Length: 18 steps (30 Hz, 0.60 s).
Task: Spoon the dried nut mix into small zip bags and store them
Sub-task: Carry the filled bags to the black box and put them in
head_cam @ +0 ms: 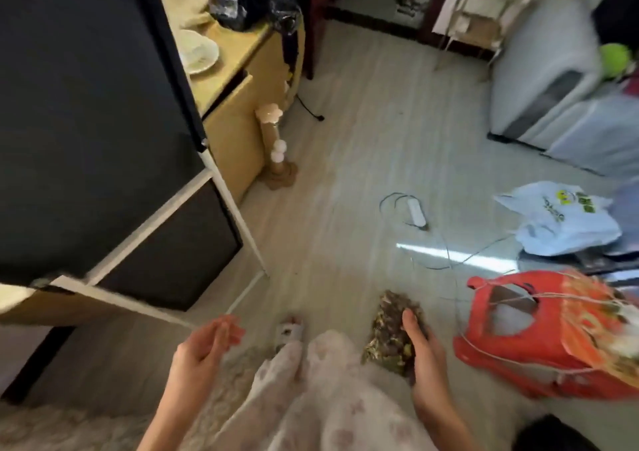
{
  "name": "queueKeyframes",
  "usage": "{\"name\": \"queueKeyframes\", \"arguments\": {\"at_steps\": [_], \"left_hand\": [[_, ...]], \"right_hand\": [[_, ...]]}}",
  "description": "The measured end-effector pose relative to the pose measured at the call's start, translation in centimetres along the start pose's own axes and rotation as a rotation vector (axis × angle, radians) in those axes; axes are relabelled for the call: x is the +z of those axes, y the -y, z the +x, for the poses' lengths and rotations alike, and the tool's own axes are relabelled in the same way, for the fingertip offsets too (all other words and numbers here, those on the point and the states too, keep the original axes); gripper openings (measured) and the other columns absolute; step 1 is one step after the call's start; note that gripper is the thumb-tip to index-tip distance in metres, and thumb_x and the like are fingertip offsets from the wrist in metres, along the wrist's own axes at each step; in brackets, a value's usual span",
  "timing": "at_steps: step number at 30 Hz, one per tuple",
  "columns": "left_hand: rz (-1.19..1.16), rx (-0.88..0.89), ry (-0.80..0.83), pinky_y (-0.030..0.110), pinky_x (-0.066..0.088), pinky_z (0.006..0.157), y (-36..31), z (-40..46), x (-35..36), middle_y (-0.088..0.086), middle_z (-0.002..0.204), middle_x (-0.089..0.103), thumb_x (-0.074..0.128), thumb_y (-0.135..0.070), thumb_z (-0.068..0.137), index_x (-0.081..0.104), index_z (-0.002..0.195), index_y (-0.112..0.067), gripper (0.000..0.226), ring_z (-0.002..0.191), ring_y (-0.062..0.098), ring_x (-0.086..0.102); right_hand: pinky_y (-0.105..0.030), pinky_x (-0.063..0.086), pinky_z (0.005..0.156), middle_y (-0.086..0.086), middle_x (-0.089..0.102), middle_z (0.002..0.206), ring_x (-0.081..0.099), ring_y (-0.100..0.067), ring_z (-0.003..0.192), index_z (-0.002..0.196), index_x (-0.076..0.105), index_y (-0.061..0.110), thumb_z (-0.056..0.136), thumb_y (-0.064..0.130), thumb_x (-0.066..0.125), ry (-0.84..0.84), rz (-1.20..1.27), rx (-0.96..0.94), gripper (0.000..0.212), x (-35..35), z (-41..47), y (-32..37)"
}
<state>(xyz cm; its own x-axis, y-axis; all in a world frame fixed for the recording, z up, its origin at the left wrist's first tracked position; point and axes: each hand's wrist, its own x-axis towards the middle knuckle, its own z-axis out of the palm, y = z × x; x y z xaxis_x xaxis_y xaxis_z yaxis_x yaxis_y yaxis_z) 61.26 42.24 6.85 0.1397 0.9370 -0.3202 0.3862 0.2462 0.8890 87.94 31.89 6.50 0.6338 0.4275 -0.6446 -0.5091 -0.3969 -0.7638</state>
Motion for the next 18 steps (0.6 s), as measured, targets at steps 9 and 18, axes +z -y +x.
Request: {"name": "queueKeyframes", "arguments": {"at_steps": [9,18], "left_hand": [[0.066,0.015,0.077,0.024,0.055,0.070,-6.6,15.3,3.5,0.009,0.082,0.070,0.045,-0.007,0.095,0.065,0.092,-0.015,0.022,0.075,0.017,0.067],[0.078,0.128,0.313,0.009,0.050,0.063,-18.0,30.8,11.9,0.002,0.080,0.070,0.045,-0.007,0.096,0.065,0.092,-0.016,0.022,0.070,0.003,0.066]], "right_hand": [[-0.039,0.059,0.059,-0.003,0.075,0.085,0.072,-0.020,0.071,0.092,0.072,0.018,0.082,0.030,0.066,-0.201,0.369,0.004,0.017,2.7,8.7,5.8],[-0.038,0.054,0.077,0.005,0.075,0.082,0.069,-0.019,0.081,0.092,0.066,0.016,0.068,0.046,0.067,-0.338,0.360,-0.048,0.038,6.2,16.5,12.6]]}}
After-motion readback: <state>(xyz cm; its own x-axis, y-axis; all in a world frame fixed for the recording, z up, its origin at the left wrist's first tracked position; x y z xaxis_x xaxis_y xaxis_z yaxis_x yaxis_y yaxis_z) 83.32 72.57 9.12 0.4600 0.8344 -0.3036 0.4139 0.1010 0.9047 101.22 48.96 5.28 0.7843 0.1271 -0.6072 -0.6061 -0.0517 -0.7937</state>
